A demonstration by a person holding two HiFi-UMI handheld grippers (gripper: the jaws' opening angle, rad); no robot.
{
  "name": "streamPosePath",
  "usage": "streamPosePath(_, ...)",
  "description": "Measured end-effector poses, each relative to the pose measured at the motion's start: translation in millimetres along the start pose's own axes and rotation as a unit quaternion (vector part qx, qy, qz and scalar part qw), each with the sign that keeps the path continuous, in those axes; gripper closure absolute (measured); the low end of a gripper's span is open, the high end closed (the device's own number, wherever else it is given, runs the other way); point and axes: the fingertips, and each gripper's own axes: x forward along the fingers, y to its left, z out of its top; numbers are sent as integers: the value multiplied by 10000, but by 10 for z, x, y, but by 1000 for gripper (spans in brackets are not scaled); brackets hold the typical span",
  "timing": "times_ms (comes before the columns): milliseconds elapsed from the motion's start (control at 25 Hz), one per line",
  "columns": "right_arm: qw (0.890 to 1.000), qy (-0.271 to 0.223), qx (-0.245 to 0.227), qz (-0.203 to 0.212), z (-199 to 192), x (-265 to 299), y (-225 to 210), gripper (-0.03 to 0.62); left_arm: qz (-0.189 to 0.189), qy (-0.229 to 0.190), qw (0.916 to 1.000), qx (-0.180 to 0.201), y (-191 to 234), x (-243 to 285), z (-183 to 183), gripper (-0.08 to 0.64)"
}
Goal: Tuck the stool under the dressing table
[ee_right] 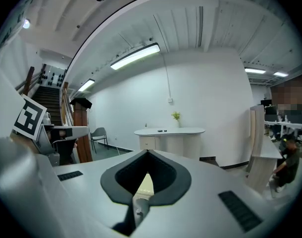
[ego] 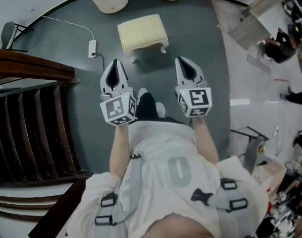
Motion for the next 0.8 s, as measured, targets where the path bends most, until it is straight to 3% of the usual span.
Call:
streamPosePath(360,9999,105,-32,-8,8,409,-201,589,-55,78,9999,-35,66,484,-184,557)
streamPosePath(520,9995,35,284,-96,159,732,-347,589,-1,32,10000,-5,239,907,-183,557)
streamPosePath(600,9991,-43,385,-158,255,970,-428,589,19,-45,10000,31,365,1191,-82,557)
streamPosePath(800,9998,-91,-18,-154,467,1573,-565,589,48,-274,9996,113,655,1902,312,557)
